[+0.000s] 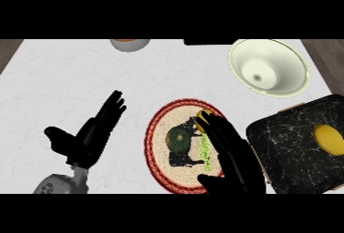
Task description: Pick the squash from the placemat and place it in the bowl
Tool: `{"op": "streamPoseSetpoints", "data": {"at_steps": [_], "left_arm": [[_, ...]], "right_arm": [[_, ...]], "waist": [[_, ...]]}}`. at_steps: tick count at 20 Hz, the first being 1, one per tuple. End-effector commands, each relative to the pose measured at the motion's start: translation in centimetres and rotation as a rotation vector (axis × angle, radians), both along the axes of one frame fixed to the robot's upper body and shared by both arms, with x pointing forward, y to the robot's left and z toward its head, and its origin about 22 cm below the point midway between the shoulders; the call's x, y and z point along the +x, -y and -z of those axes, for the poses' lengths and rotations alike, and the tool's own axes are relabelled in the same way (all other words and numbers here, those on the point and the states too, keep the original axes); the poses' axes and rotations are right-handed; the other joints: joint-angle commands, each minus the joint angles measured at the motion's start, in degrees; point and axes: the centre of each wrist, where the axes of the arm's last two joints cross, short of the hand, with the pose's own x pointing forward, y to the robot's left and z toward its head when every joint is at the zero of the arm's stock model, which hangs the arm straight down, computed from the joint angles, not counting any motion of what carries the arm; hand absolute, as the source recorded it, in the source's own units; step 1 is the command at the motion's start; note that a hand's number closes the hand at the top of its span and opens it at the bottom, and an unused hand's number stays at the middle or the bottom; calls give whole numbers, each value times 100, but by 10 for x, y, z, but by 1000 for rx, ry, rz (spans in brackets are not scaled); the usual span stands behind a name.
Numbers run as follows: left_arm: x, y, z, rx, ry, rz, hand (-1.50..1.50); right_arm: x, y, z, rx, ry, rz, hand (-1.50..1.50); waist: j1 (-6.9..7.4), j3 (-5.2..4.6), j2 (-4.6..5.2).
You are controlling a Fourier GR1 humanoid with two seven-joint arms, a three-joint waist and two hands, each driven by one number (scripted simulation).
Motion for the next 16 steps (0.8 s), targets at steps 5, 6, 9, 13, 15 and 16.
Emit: {"op": "streamPoseSetpoints", "data": {"at_steps": [5, 6, 9, 13, 15, 16], "left_arm": [[-1, 2, -2, -8, 3, 44, 0], [9, 0, -15, -9, 17, 35, 0], [17, -1, -4, -28, 9, 33, 0], [12, 10, -6, -6, 21, 54, 0], [10, 1, -13, -5, -2, 28, 0], [5, 8, 10, -24, 7, 41, 0]], "right_arm": [[-17, -57, -51, -272, -237, 152, -150], [-14, -70, -56, -276, -268, 162, -150], [-8, -94, -68, -298, -338, 185, -150], [14, -96, -66, -329, -441, 251, -150], [21, -100, -60, -355, -460, 301, -150], [23, -106, -58, -373, -475, 313, -150]], "waist": [[133, 16, 23], [154, 23, 40], [173, 29, 68], [196, 34, 67], [228, 35, 61], [232, 30, 74]]}}
